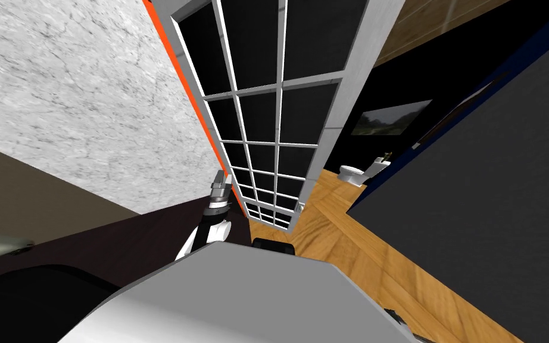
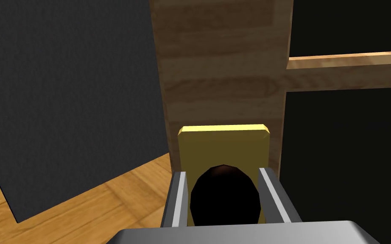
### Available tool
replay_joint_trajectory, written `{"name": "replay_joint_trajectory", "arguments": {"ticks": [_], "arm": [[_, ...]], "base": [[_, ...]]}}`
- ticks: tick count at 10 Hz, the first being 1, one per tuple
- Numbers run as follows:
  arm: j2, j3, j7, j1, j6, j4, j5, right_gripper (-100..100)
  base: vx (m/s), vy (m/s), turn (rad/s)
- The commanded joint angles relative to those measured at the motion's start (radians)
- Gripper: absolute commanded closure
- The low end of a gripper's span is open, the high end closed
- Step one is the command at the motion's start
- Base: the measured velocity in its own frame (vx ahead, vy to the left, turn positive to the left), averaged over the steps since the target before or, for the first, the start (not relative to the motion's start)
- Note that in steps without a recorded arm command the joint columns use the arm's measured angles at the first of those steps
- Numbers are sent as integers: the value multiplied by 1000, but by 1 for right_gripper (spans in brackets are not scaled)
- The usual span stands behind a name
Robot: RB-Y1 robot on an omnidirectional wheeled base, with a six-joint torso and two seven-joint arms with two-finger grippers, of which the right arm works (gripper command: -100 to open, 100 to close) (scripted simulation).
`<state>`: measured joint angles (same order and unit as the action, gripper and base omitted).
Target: Push the door open
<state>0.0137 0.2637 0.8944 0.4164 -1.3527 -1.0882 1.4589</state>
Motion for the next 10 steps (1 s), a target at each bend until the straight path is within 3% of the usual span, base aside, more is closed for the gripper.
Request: {"name": "replay_joint_trajectory", "arguments": {"ticks": [1,6,7,8,10], "arm": [[-3,34,-13,0,-30,-1,35,100],[-55,97,-49,-22,-77,6,123,100],[-50,88,-46,-19,-69,1,113,100],[-17,103,-49,-18,-90,3,139,100],[1,116,-51,-18,-109,6,166,100]], "base": [[46,-189,117],[-3,-200,93],[-9,-92,10],[-32,-119,27],[-40,-181,40]]}}
